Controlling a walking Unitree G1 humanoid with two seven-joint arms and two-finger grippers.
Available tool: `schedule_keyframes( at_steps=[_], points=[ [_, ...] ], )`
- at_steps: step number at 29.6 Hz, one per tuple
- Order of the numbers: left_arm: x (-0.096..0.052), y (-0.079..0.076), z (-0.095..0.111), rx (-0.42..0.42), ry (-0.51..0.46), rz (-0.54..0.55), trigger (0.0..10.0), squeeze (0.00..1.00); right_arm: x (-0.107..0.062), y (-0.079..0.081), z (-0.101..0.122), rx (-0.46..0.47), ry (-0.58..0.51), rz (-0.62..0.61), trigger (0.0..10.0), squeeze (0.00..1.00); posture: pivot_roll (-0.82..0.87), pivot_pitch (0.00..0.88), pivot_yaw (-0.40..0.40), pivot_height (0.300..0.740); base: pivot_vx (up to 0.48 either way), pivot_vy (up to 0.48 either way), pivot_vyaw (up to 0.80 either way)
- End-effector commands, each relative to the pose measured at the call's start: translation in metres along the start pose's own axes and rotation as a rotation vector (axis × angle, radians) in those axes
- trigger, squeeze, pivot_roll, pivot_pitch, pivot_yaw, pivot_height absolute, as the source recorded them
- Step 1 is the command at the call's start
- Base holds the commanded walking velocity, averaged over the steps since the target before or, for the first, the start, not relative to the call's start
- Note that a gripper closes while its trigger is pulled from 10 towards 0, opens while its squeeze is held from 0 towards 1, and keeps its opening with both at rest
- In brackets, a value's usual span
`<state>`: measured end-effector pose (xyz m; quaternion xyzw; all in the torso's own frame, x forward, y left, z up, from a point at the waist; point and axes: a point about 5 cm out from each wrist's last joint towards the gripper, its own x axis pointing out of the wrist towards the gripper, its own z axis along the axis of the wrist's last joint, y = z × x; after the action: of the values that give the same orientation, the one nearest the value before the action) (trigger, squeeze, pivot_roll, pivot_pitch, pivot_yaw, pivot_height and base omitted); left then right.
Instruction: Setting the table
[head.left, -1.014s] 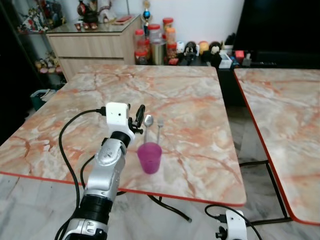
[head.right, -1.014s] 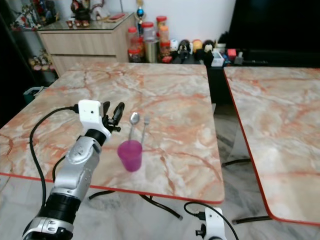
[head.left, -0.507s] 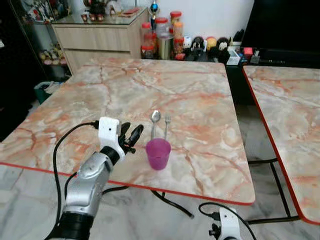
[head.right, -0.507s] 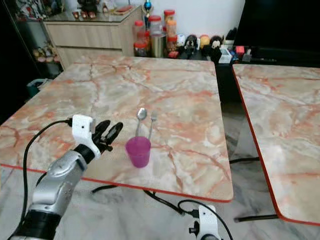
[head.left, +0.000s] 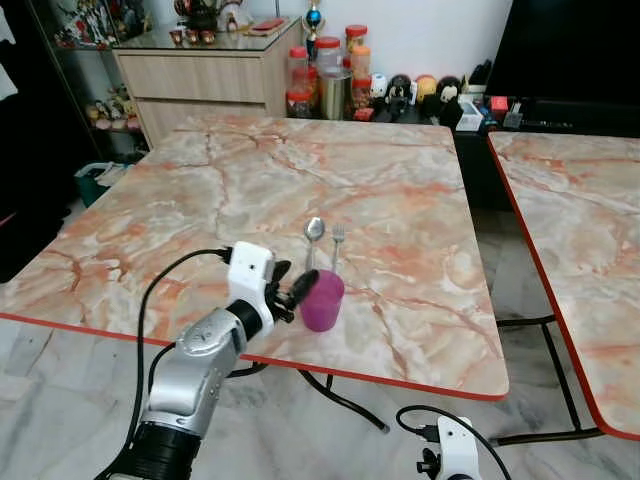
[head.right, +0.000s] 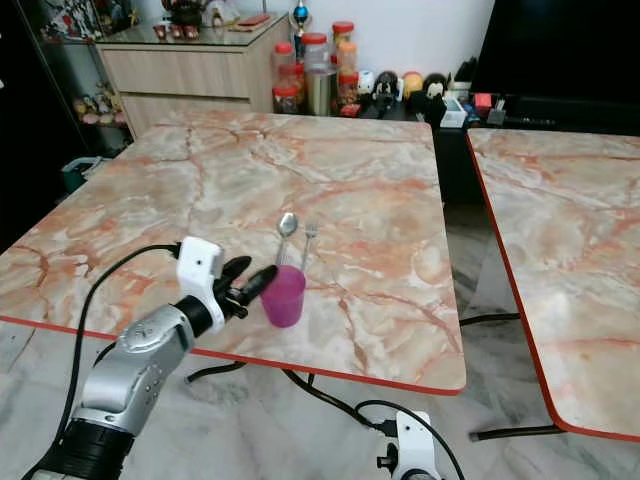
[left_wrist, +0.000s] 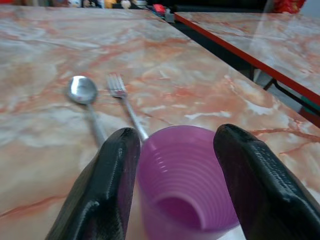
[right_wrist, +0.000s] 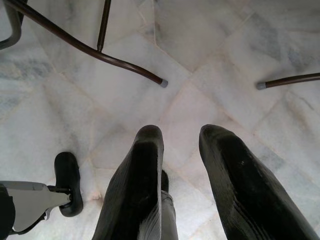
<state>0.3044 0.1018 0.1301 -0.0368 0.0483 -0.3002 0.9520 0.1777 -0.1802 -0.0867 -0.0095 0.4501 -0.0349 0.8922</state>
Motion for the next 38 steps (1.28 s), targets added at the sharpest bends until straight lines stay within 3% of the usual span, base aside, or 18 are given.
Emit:
schedule_keyframes(
  at_steps=[1, 14, 19, 38],
  points=[
    [0.002, 0.000, 0.003, 0.027, 0.016, -0.017, 10.0, 0.00, 0.000, 0.001, 0.002, 0.011, -0.005, -0.002, 10.0, 0.00, 0.02, 0.000, 0.013, 0.740, 0.000, 0.000, 0.00],
    [0.003, 0.014, 0.019, 0.044, -0.021, 0.062, 10.0, 0.00, 0.000, 0.003, 0.002, 0.018, -0.005, -0.001, 10.0, 0.00, 0.02, 0.000, 0.022, 0.740, 0.000, 0.000, 0.00],
    [0.001, 0.018, 0.016, 0.057, 0.012, 0.066, 10.0, 0.00, 0.000, 0.002, 0.001, 0.018, -0.004, -0.001, 10.0, 0.00, 0.02, 0.000, 0.023, 0.740, 0.000, 0.000, 0.00],
    [-0.002, 0.014, 0.008, 0.067, 0.087, 0.000, 10.0, 0.00, 0.000, 0.002, 0.000, 0.016, -0.001, -0.001, 10.0, 0.00, 0.02, 0.000, 0.022, 0.740, 0.000, 0.000, 0.00]
  ],
)
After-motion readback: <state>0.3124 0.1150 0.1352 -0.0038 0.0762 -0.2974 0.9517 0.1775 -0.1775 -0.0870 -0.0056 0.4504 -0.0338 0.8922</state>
